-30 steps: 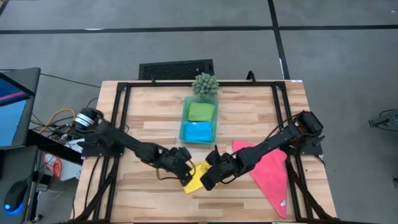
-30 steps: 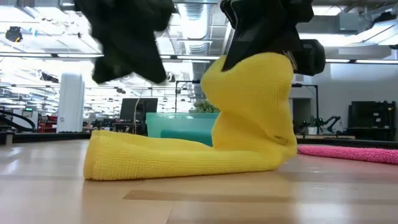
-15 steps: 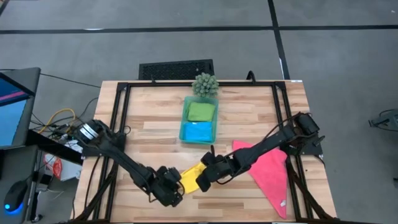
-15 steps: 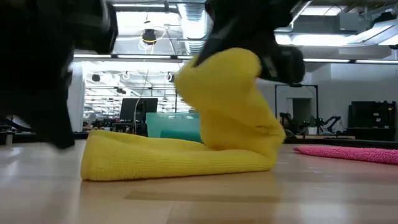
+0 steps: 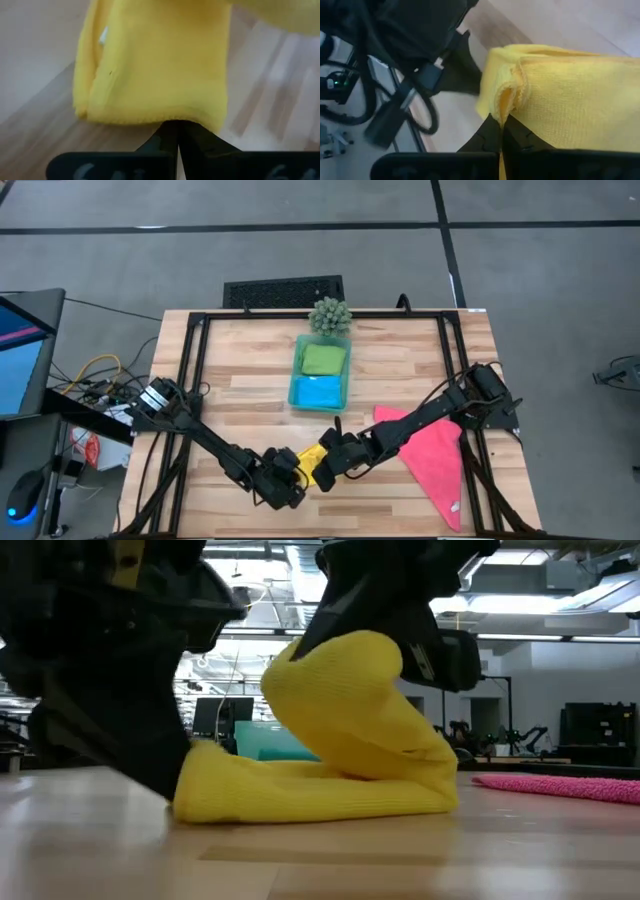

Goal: Fold microfiber towels
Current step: Fold the yellow micro fiber cloth

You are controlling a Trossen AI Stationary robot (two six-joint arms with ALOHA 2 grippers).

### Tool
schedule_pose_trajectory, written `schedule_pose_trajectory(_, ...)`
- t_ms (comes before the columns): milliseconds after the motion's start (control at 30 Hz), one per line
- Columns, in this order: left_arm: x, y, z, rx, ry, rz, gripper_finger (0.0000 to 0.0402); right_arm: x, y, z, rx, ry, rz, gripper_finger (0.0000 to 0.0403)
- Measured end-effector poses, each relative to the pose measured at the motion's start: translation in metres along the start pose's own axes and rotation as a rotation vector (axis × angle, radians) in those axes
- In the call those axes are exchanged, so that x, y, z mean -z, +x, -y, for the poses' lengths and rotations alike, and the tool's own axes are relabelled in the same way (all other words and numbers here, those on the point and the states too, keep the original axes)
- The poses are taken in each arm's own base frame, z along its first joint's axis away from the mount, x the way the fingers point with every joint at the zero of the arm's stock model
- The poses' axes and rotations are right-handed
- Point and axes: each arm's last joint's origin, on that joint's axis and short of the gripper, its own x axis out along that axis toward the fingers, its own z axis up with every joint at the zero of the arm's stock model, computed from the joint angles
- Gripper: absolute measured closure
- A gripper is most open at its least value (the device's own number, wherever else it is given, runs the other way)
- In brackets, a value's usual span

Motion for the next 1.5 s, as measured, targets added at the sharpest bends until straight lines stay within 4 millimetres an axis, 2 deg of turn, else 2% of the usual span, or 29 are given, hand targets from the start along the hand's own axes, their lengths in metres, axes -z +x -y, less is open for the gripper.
schedule_pose_trajectory(333,-0.012,0.004,0.003,0.046,0.002,0.034,0.0402,-0.005,0.001,0.001,-0.004,0.001,0.02,0.0375)
schedule_pose_trajectory(867,-0.011,0.004,0.003,0.046,-0.007,0.039,0.0401,-0.016,0.001,-0.001,-0.053,-0.01,0.059,0.0224)
schedule_pose_trajectory(1000,-0.011,0.003,0.003,0.049,-0.018,0.032,0.0401,-0.017,-0.001,-0.001,-0.032,-0.048,0.092,0.0207)
schedule_pose_trajectory(1100,-0.01,0.003,0.004,0.058,-0.018,0.006,0.0401,-0.018,-0.019,-0.006,-0.017,-0.087,0.101,0.0208)
schedule_pose_trajectory(1167,-0.01,0.003,0.004,0.066,-0.018,-0.022,0.0401,-0.012,-0.03,-0.007,0.039,-0.128,0.108,0.0214)
schedule_pose_trajectory(1300,-0.009,0.001,0.005,0.088,-0.025,-0.067,0.0402,0.014,-0.032,-0.004,0.165,-0.2,0.102,0.0231)
schedule_pose_trajectory(1367,-0.011,-0.001,0.007,0.102,-0.028,-0.073,0.0401,0.025,-0.029,-0.005,0.178,-0.22,0.087,0.0239)
schedule_pose_trajectory(1500,-0.01,-0.002,0.007,0.106,-0.017,-0.096,0.0401,0.043,-0.018,-0.006,0.178,-0.398,0.043,0.0243)
